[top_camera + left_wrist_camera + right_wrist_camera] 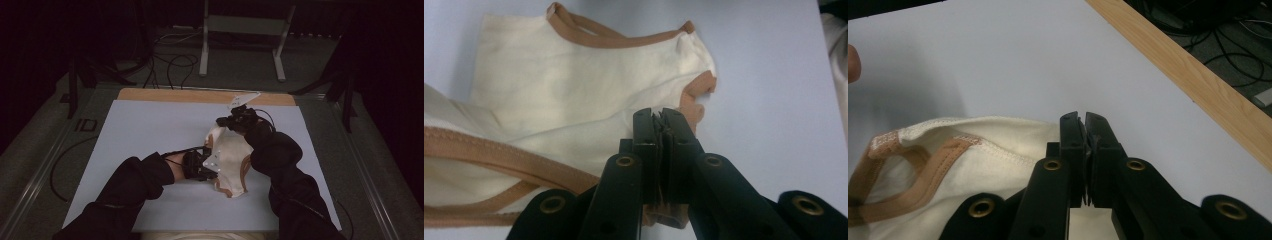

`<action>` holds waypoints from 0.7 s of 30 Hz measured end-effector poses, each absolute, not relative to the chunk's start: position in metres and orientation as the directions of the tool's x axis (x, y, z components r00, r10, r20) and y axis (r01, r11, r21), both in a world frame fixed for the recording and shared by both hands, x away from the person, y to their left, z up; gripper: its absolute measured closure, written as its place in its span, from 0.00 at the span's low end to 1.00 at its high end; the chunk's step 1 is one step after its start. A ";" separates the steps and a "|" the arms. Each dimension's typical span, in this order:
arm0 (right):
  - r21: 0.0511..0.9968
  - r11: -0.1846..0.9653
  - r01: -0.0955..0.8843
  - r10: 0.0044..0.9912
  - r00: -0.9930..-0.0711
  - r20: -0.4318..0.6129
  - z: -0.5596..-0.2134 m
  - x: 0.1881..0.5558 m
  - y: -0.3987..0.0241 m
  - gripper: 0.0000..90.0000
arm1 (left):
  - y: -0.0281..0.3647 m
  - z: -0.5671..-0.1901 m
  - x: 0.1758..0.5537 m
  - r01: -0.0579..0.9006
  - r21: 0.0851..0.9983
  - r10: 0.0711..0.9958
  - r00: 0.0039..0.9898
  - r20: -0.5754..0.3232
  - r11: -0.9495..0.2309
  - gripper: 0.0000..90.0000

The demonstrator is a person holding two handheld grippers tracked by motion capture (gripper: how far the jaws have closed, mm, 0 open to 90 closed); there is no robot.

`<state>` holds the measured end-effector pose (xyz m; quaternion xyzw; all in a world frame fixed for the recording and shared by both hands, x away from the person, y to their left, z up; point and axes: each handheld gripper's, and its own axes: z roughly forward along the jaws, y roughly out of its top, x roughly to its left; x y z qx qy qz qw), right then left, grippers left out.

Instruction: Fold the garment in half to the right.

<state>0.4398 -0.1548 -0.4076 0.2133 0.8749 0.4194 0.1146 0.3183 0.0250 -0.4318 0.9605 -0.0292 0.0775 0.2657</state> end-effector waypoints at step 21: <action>0.798 0.511 0.319 0.532 -0.847 -0.002 -0.416 0.432 -0.195 0.98 | 0.002 -0.425 0.323 -0.130 0.454 -0.068 0.986 0.151 -0.882 0.97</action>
